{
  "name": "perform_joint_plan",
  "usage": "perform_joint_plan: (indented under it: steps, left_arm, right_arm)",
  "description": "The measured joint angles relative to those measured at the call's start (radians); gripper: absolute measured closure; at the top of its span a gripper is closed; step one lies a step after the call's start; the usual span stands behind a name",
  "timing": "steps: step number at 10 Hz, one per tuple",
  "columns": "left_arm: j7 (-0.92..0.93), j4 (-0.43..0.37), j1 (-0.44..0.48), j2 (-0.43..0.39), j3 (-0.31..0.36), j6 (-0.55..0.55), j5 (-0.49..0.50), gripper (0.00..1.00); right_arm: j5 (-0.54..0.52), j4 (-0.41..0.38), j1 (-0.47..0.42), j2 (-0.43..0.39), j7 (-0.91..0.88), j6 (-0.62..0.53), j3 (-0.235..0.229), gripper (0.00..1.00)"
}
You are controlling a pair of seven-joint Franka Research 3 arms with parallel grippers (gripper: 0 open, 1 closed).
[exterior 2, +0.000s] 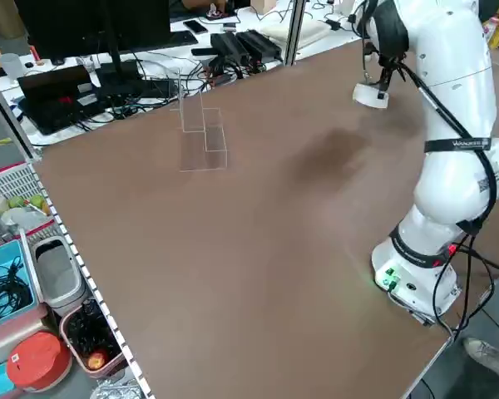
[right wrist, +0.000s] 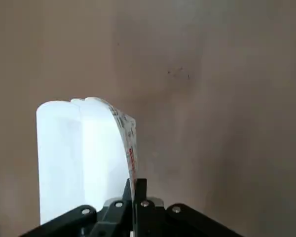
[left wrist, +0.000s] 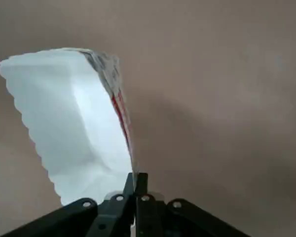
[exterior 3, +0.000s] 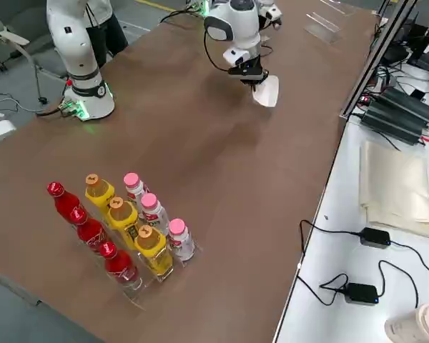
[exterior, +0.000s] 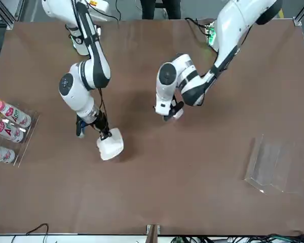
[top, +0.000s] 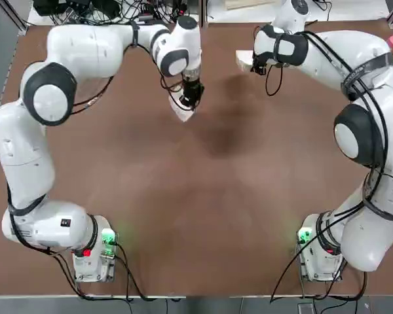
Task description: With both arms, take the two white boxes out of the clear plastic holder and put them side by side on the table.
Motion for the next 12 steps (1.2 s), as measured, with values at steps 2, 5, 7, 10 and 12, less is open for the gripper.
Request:
perform_joint_plan:
  steps: [2,5,7,10,12]
  left_arm:
    - [0.134,0.043,-0.089,0.017,0.031,0.002,0.013,0.98]
    - [0.357,0.115,-0.193,0.069,0.075,0.003,0.014,0.98]
    - [0.493,0.188,-0.267,0.132,0.152,0.004,0.013,0.98]
    - [0.541,0.204,-0.27,0.196,0.171,0.045,0.012,0.88]
    - [0.544,0.218,-0.26,0.199,0.175,0.059,0.009,0.7]
  right_arm:
    - [0.0,0.051,-0.009,0.081,0.151,0.018,-0.004,0.98]
    - [0.0,0.135,-0.009,0.217,0.287,0.099,0.002,0.98]
    - [0.001,0.188,-0.008,0.279,0.332,0.143,0.005,0.98]
    - [0.002,0.25,-0.016,0.324,0.357,0.144,0.005,0.98]
    - [0.002,0.266,-0.02,0.341,0.367,0.144,0.005,0.98]
